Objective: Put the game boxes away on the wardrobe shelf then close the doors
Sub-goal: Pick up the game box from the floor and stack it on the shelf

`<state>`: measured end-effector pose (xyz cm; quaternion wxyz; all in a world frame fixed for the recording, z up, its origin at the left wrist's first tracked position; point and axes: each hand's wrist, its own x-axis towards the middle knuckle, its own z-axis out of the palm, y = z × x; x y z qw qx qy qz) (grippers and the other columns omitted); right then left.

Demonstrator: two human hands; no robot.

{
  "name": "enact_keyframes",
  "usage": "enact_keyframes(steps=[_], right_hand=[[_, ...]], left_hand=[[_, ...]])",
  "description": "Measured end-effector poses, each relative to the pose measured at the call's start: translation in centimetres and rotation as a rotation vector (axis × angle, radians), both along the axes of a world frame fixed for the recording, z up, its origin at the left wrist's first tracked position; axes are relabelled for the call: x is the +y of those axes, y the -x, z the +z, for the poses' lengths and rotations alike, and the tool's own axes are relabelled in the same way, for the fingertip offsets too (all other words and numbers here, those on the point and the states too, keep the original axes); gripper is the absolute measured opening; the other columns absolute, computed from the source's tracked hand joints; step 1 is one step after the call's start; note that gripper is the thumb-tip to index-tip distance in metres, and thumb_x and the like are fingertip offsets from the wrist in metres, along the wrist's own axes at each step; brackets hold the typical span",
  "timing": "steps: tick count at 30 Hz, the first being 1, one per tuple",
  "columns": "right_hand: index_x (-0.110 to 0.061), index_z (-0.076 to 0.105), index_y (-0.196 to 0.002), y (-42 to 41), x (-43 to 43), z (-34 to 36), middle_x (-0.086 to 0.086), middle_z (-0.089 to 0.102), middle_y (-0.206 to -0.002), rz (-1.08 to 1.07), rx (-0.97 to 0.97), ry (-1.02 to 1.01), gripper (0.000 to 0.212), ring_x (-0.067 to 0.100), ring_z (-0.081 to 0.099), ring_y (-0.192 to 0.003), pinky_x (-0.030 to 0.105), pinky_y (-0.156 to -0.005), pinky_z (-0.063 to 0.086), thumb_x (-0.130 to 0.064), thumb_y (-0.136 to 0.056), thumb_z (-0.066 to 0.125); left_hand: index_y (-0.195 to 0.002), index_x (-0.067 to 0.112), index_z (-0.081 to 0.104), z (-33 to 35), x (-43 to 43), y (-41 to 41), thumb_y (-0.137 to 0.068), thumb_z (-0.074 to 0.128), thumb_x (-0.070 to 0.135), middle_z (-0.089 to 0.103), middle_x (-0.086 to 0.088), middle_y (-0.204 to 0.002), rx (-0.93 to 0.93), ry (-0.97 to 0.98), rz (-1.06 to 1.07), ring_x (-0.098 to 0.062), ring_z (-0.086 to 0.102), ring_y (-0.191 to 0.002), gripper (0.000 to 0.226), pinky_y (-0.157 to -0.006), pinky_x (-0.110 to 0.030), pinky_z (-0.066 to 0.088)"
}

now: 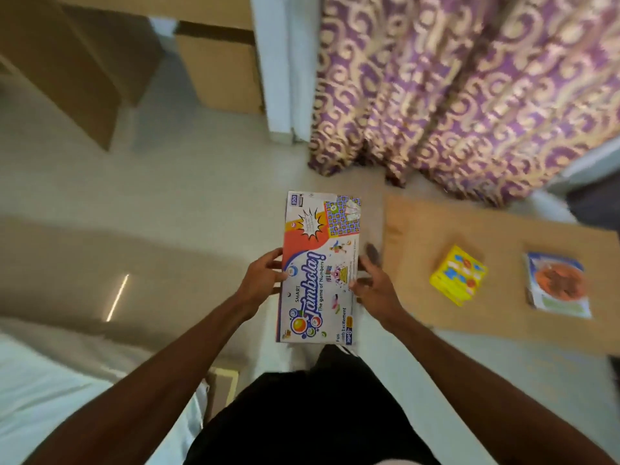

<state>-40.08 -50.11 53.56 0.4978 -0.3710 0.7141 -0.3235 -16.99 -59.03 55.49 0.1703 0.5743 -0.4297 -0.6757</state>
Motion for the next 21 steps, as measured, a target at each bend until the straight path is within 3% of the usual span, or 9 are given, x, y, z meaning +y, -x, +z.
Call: enact_keyframes(steps=[2, 6, 11, 13, 16, 21], right_hand=[[-0.024, 0.048, -0.134, -2.7, -6.6, 0.1, 0.004, 0.059, -0.12, 0.106, 0.022, 0.01, 0.047, 0.022, 0.064, -0.101, 0.05, -0.081, 0.059, -0.008, -0.091, 0.058], [-0.023, 0.048, -0.135, -8.7, -19.6, 0.5, 0.004, 0.059, -0.12, 0.34, 0.066, 0.088, 0.05, 0.021, 0.065, -0.099, 0.05, -0.078, 0.06, -0.011, -0.088, 0.061], [-0.025, 0.047, -0.136, -15.8, -33.3, 0.3, 0.005, 0.059, -0.119, 0.55, 0.088, 0.142, 0.06, 0.019, 0.068, -0.092, 0.048, -0.074, 0.061, -0.025, -0.079, 0.065], [-0.025, 0.047, -0.137, -19.2, -38.2, 0.9, 0.006, 0.058, -0.12, 0.633, 0.097, 0.155, 0.062, 0.017, 0.068, -0.092, 0.042, -0.075, 0.061, -0.025, -0.078, 0.064], [-0.018, 0.046, -0.139, -25.9, -46.1, 1.8, 0.007, 0.055, -0.12, 0.773, 0.116, 0.211, 0.059, 0.017, 0.064, -0.092, 0.032, -0.076, 0.057, -0.011, -0.084, 0.065], [-0.017, 0.042, -0.142, -38.2, -55.7, 3.0, 0.005, 0.053, -0.121, 0.989, 0.111, 0.28, 0.064, 0.014, 0.062, -0.09, 0.017, -0.07, 0.048, -0.01, -0.084, 0.066]], left_hand=[[-0.133, 0.021, 0.05, 0.2, -3.4, -4.0, -0.085, 0.058, -0.007, 0.066, -0.01, -0.108, 0.014, 0.042, 0.137, -0.027, 0.069, -0.098, 0.056, -0.065, -0.032, 0.059], [-0.125, 0.019, 0.047, 0.6, -10.5, -10.7, -0.082, 0.065, -0.004, 0.066, -0.005, -0.106, -0.028, 0.134, 0.359, -0.018, 0.068, -0.088, 0.052, -0.052, -0.018, 0.052], [-0.123, 0.02, 0.051, 1.0, -19.3, -17.8, -0.079, 0.067, -0.008, 0.068, -0.007, -0.104, -0.038, 0.172, 0.543, -0.023, 0.068, -0.089, 0.054, -0.062, -0.029, 0.057], [-0.123, 0.02, 0.052, 1.3, -22.3, -20.6, -0.078, 0.067, -0.009, 0.069, -0.01, -0.105, -0.053, 0.173, 0.614, -0.025, 0.069, -0.091, 0.056, -0.065, -0.033, 0.058], [-0.123, 0.022, 0.051, 1.8, -26.7, -25.8, -0.077, 0.07, -0.006, 0.068, -0.005, -0.106, -0.096, 0.211, 0.749, -0.024, 0.068, -0.096, 0.056, -0.066, -0.03, 0.057], [-0.127, 0.022, 0.05, 1.7, -31.7, -34.8, -0.077, 0.07, -0.006, 0.065, -0.003, -0.109, -0.143, 0.255, 0.989, -0.021, 0.067, -0.097, 0.061, -0.067, -0.03, 0.059]])
